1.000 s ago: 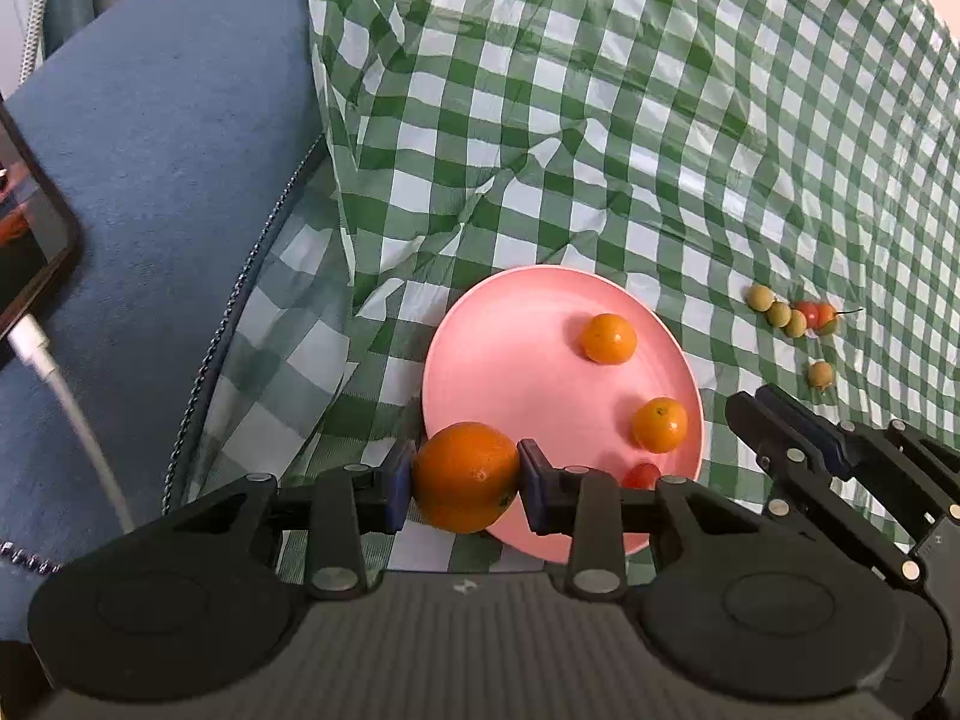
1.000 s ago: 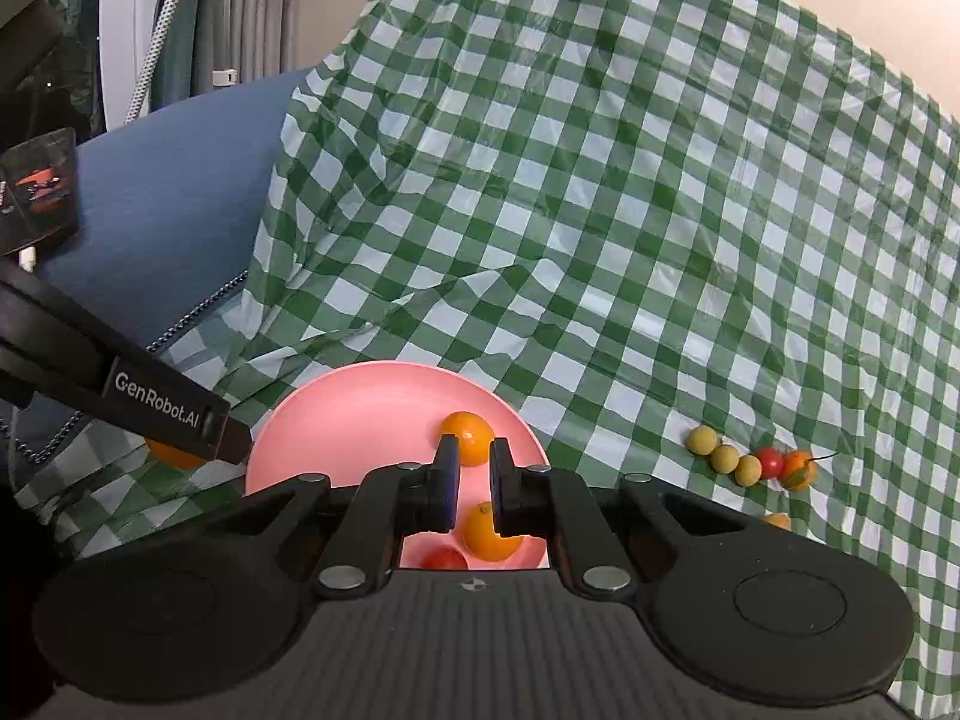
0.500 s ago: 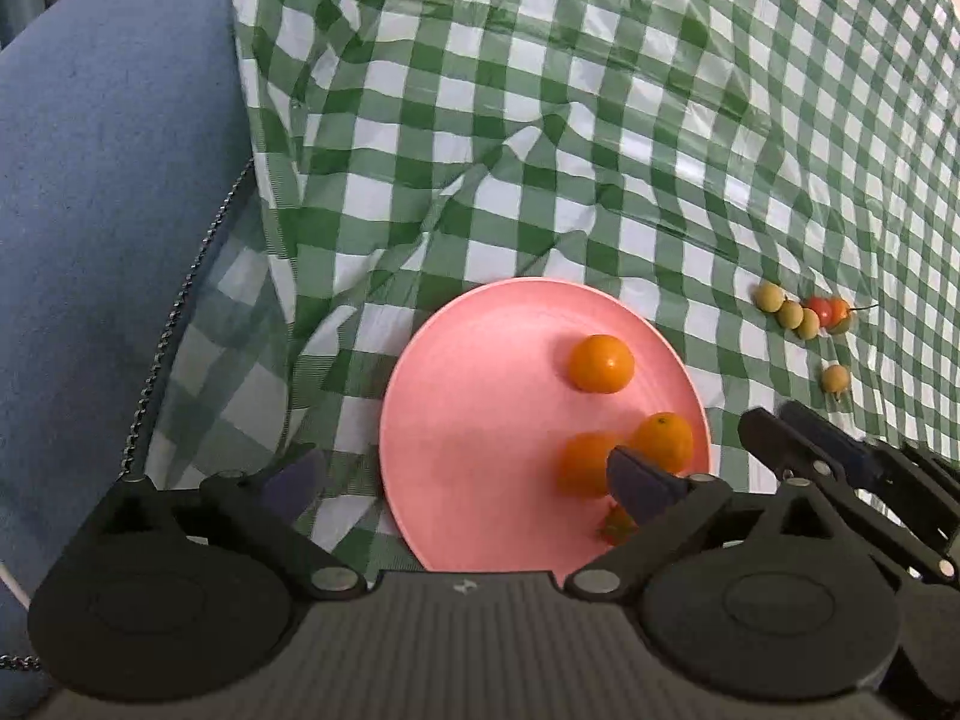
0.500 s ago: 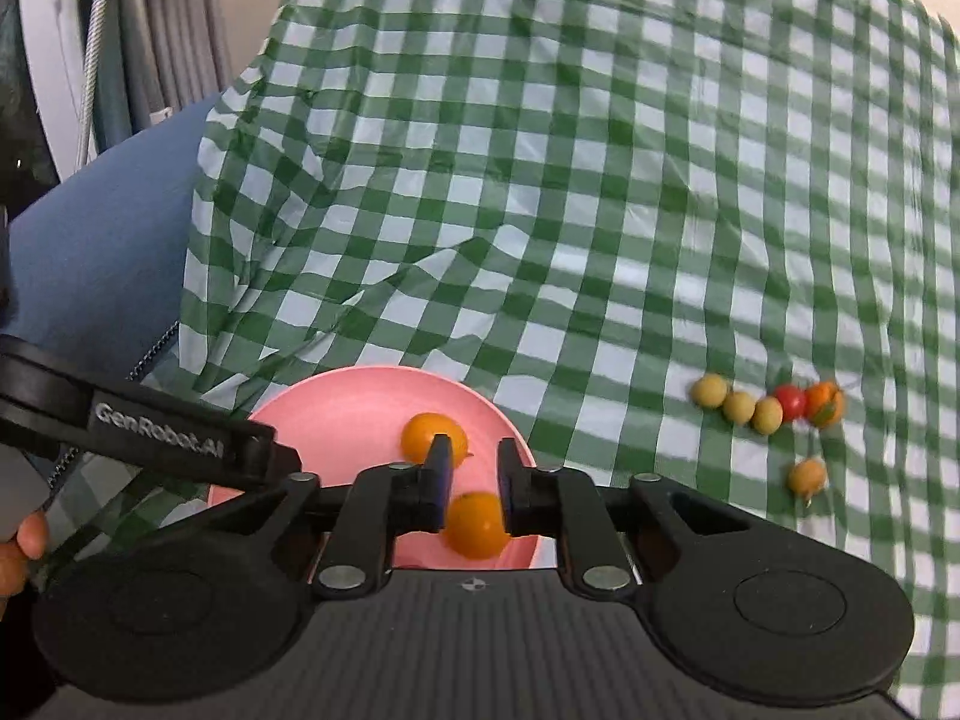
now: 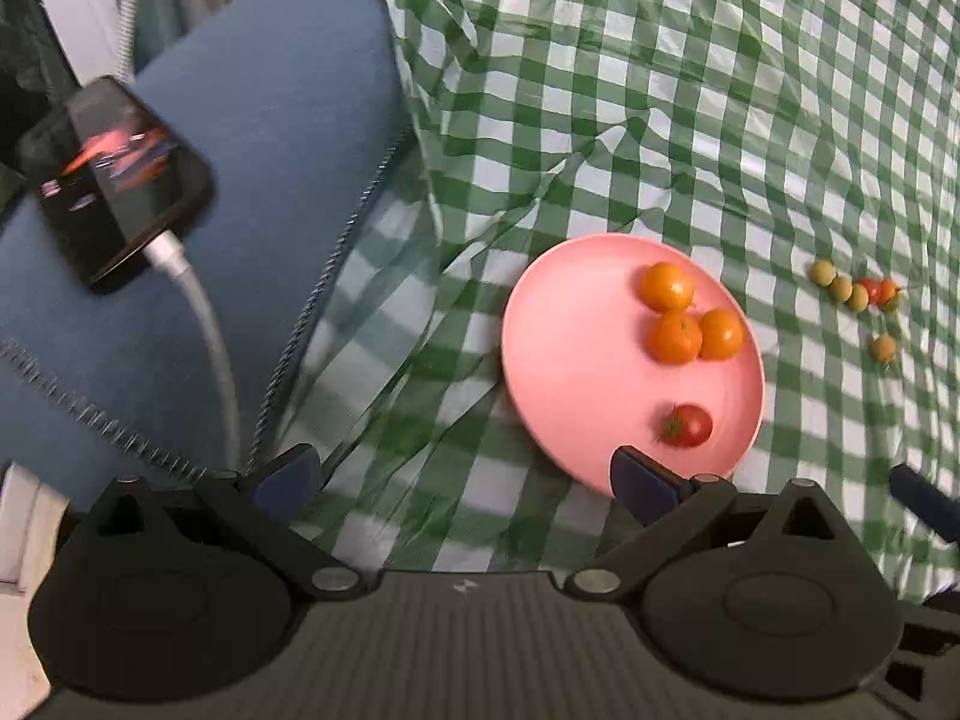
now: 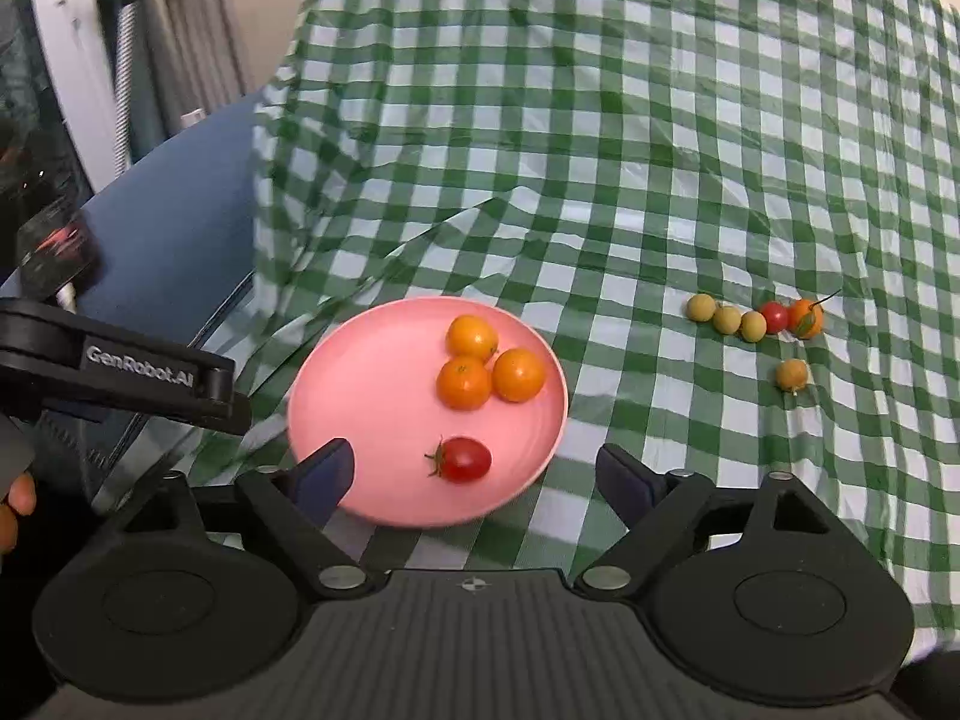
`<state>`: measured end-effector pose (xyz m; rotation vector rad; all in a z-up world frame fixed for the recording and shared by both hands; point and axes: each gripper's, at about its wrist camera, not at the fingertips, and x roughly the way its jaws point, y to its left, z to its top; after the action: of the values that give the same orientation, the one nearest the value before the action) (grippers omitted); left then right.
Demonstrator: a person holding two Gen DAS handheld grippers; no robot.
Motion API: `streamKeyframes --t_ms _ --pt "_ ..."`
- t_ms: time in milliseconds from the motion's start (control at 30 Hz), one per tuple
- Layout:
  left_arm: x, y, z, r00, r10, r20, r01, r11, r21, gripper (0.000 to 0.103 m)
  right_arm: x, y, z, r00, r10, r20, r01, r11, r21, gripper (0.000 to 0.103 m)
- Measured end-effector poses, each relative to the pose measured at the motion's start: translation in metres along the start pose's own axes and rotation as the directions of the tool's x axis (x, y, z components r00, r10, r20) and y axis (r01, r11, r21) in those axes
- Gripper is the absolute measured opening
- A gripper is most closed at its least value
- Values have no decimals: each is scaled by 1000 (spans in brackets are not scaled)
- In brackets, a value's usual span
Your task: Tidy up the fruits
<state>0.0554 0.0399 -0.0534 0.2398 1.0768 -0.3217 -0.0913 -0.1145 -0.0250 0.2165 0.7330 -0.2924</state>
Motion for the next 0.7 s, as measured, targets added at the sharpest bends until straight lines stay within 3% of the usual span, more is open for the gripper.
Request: streamKeyframes --t_ms 333,700 --pt "-41 -10 -28 997 17 73 -21 998 57 103 -51 10 -3 992 -9 126 15 999 -52 93" --pt "-78 -10 -45 987 5 158 -14 998 60 103 -81 8 -17 990 -12 140 17 999 -36 94"
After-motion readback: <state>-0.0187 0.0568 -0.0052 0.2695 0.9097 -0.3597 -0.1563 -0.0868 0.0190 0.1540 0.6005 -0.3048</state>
